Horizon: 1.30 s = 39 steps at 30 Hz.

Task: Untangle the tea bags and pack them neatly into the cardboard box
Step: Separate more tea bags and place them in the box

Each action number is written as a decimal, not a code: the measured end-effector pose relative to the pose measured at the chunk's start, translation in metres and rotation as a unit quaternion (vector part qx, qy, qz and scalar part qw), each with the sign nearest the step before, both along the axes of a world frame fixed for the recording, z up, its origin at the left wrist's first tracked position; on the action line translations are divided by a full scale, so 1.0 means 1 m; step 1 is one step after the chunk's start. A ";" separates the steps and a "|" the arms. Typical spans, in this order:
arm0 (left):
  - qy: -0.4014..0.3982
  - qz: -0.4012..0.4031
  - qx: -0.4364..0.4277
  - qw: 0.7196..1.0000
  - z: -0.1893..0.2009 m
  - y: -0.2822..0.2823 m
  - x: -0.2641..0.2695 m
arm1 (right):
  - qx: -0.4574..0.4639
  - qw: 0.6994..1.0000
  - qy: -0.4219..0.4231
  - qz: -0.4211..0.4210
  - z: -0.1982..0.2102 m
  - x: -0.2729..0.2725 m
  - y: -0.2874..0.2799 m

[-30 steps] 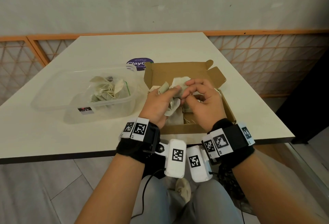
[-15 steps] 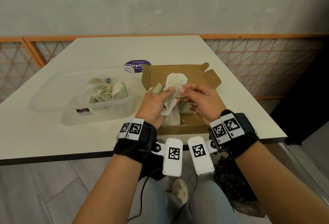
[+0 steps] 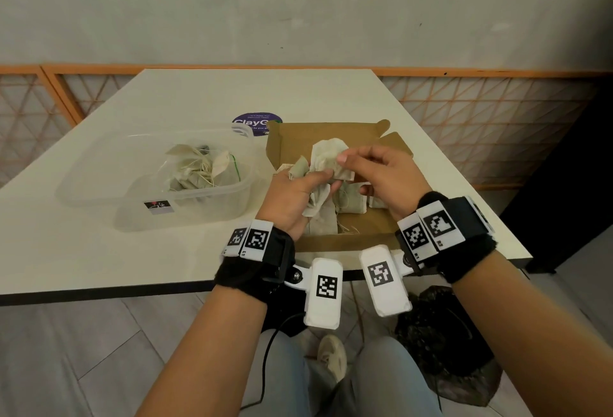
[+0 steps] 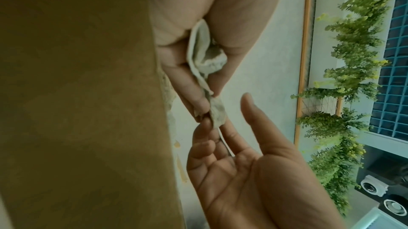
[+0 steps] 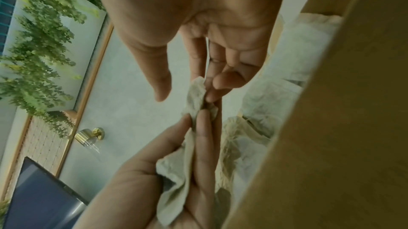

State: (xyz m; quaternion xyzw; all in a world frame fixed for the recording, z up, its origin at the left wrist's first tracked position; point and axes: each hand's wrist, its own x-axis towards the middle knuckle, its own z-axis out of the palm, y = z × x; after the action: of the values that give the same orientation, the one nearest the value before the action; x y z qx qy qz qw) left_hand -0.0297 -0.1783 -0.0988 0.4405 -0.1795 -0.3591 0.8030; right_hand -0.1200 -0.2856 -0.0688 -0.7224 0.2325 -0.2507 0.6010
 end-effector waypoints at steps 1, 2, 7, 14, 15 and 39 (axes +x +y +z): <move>-0.001 -0.001 0.000 1.000 0.000 0.000 0.000 | -0.007 1.000 0.004 -0.003 0.001 0.000 0.000; -0.001 -0.004 -0.002 1.000 -0.001 0.000 0.001 | -0.014 1.000 0.008 -0.007 0.003 0.000 0.000; 0.006 -0.009 -0.009 1.000 0.000 0.000 -0.001 | -0.034 0.999 0.005 -0.017 0.011 0.000 -0.002; 0.092 -0.043 -0.035 0.994 0.003 -0.003 0.006 | 0.007 1.000 0.011 0.019 0.027 0.001 -0.009; 0.095 -0.051 -0.039 0.993 0.003 -0.003 0.007 | 0.003 1.000 0.016 0.018 0.027 0.003 -0.010; 0.125 -0.040 -0.041 0.991 0.003 0.003 0.008 | -0.017 0.993 0.096 0.060 -0.001 0.001 0.024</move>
State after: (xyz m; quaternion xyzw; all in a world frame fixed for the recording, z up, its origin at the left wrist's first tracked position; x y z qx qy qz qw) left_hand -0.0219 -0.1754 -0.0955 0.3516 -0.1100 -0.4352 0.8215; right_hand -0.1189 -0.2612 -0.0696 -0.7661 0.2413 -0.1478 0.5771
